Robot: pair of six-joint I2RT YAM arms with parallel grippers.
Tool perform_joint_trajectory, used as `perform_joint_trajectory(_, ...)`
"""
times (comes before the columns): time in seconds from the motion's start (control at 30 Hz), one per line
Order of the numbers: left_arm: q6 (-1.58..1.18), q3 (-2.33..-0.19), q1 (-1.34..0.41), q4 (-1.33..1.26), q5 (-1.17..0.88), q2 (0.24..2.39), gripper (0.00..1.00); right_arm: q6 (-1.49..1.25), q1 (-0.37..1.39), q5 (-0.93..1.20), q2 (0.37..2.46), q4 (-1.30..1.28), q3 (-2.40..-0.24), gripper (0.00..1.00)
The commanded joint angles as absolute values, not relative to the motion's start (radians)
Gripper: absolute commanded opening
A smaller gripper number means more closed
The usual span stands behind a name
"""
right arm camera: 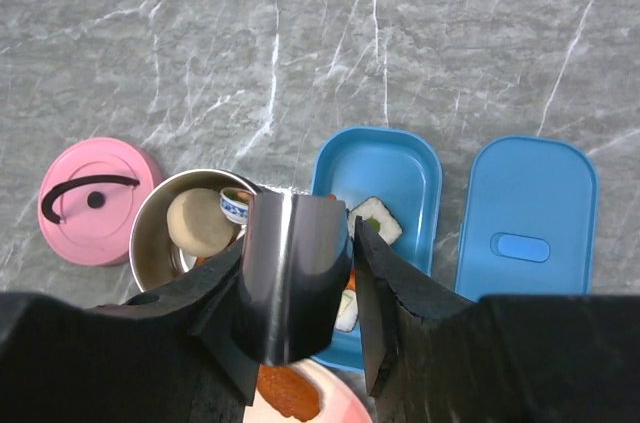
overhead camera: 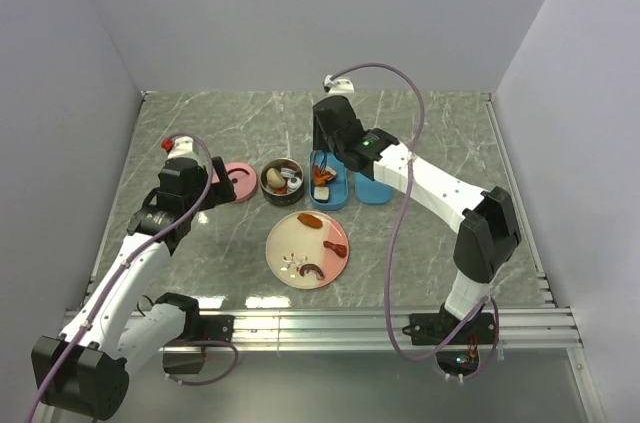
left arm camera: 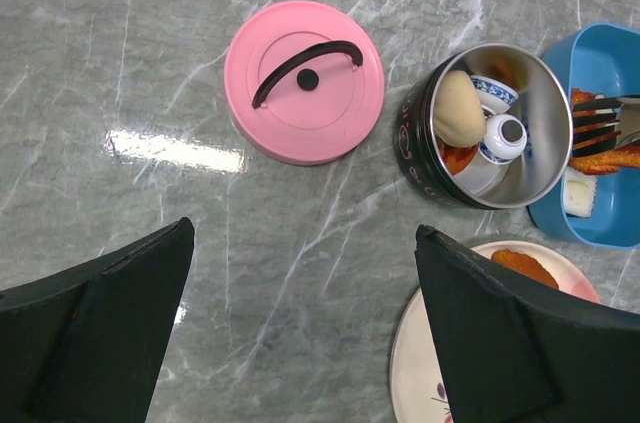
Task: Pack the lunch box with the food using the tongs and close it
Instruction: Place the food into the lunch box
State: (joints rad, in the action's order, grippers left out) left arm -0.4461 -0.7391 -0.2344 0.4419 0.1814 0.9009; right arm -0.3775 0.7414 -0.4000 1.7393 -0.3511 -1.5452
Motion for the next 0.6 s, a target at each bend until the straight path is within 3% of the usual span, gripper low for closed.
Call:
perform_joint_trajectory(0.0, -0.433, -0.752, -0.238, 0.408, 0.183, 0.893, 0.99, -0.397, 0.733, -0.425, 1.678, -0.321, -1.532, 0.45)
perform_joint_trajectory(0.57, -0.439, -0.747, -0.238, 0.407, 0.172, 0.885, 0.99, -0.339, 0.726, -0.500, 1.532, -0.324, -1.519, 0.46)
